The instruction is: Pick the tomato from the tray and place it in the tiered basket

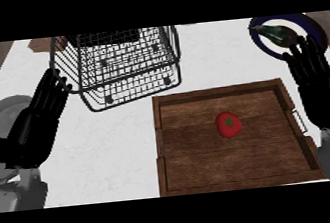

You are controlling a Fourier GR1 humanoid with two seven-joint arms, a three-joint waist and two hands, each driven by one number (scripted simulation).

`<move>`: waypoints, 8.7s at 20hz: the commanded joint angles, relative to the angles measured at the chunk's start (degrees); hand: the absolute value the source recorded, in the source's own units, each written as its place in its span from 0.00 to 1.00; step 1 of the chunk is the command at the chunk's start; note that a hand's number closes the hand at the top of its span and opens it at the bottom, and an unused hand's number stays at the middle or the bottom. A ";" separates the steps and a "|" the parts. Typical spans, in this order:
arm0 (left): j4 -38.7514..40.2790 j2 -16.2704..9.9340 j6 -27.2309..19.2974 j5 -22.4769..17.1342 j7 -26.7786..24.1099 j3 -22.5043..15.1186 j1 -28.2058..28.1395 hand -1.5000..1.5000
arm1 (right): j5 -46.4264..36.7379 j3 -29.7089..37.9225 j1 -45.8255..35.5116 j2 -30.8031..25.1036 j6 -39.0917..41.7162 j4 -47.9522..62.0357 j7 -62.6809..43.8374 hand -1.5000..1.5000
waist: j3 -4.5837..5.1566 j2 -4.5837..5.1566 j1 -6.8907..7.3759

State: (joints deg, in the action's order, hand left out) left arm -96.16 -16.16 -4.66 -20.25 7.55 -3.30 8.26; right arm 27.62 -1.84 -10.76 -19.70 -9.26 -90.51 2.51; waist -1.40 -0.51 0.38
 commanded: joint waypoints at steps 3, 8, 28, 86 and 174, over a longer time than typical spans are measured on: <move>0.66 -1.32 0.19 2.64 3.59 -1.87 -1.37 0.50 | -3.76 -1.73 3.90 0.39 8.68 -1.93 14.48 1.00 | 1.29 0.58 -1.19; 0.02 -1.57 0.88 3.34 4.06 -3.51 -7.45 0.50 | -9.85 7.44 9.04 1.67 -5.86 3.40 20.23 0.00 | 1.25 1.61 -4.68; -2.24 -0.97 -0.13 5.60 6.40 -5.41 -8.09 0.50 | -50.72 -8.18 28.07 -6.86 -18.95 -8.57 11.00 0.00 | 2.20 0.73 -4.44; 7.83 3.72 3.83 7.47 5.77 -4.74 -0.63 0.50 | -91.95 -21.09 11.25 14.03 -9.86 0.16 -42.94 0.00 | 1.36 1.04 -0.63; 6.39 6.62 7.33 9.79 7.55 -4.65 0.69 0.50 | -72.78 -4.12 -65.44 19.70 -2.45 37.30 -49.33 1.00 | 1.53 2.18 3.60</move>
State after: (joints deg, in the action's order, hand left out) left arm -95.47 -9.14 1.18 -10.37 11.66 -6.52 11.24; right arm -46.70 -7.28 -74.98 -0.05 -6.27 -60.57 -51.02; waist -0.36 0.66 3.68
